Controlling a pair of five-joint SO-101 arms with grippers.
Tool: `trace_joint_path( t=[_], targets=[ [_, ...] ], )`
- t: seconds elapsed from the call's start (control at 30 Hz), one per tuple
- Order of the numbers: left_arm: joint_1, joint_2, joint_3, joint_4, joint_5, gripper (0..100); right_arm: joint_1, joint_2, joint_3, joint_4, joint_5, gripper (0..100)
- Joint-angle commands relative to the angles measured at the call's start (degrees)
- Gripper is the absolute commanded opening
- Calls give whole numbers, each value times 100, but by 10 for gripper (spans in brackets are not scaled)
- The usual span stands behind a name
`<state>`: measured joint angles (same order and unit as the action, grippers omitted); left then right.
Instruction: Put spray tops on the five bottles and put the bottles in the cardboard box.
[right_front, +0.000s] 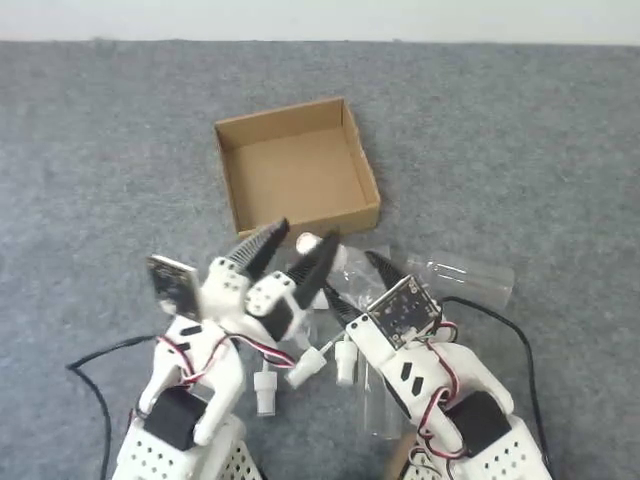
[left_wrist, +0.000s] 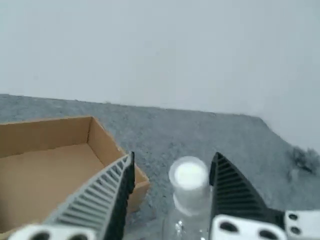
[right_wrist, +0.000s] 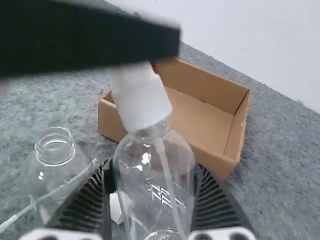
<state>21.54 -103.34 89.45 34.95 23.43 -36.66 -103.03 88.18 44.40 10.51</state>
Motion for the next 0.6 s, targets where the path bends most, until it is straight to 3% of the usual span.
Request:
trace_joint_path(
  t=[0.0,0.23,0.4,0.57],
  targets=[
    [484,-105,101,-211,-527,224,-242,-101,-343,-101,-26,6],
    [360,-105,-101,-237,-554,224,-242,-101,-299,-110,-18,6],
    [158,-105,-514,-211,-149,224,-233,-101,-237,-119,-18,6],
    [492,-105,-541,132,-211,224,-268,-101,-149,-127,-18,6]
  ],
)
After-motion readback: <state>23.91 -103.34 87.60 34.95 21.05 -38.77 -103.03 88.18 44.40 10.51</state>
